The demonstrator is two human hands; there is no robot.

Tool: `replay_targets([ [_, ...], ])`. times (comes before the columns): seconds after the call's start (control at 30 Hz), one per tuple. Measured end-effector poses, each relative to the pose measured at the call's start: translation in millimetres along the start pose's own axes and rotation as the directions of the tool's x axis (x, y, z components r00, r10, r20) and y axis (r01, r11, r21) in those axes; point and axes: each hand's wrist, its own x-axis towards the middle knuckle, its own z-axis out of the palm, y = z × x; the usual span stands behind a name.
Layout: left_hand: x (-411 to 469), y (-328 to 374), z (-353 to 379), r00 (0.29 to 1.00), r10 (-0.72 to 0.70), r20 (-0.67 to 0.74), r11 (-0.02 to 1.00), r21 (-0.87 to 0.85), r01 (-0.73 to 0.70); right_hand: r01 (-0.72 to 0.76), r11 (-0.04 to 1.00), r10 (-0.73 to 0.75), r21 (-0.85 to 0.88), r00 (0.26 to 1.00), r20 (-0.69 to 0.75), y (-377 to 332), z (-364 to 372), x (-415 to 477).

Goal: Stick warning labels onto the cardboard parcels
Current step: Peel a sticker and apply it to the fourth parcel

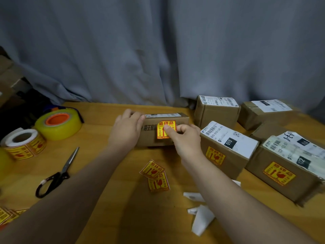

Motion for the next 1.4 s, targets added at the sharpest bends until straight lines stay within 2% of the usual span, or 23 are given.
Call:
replay_targets([
  [0.1, 4, 4, -2, 1.0, -0.015, 0.004, 1.0, 0.008, 0.015, 0.013, 1.0, -0.013, 0.005, 1.0, -0.024, 1, 2, 4],
  [0.23, 10, 10, 1, 0.997, -0.027, -0.073, 0.996, 0.083, 0.033, 0.012, 1.0, -0.012, 0.002, 0.998, -0.054, 9, 6, 13],
  [0.4, 19, 23, 5, 0.997, -0.033, 0.071, 0.996, -0.082, 0.039, 0.012, 0.999, -0.012, 0.033, 1.0, -0.006, 1, -3, 9],
  [0.57, 16, 25, 8, 0.998, 0.001, 0.06, 1.0, -0.017, 0.0, 0.009, 0.999, -0.01, 0.052, 1.0, 0.017, 2, -2, 11],
  [0.87, 17, 28, 4, 0.998, 0.003, 0.058, 0.999, -0.034, -0.001, -0.012, 0.999, 0.009, -0.048, 0.998, -0.055, 3, -4, 22],
  [1.13, 20, 29, 3, 0.997, 0.012, 0.071, 1.0, 0.016, -0.013, -0.031, 0.998, 0.024, -0.052, 0.99, -0.138, -1, 5, 23],
  [1.4, 18, 30, 5, 0.999, 0.033, 0.024, 0.997, 0.069, -0.035, -0.025, 0.995, 0.01, -0.097, 0.988, -0.157, 2, 8, 23],
])
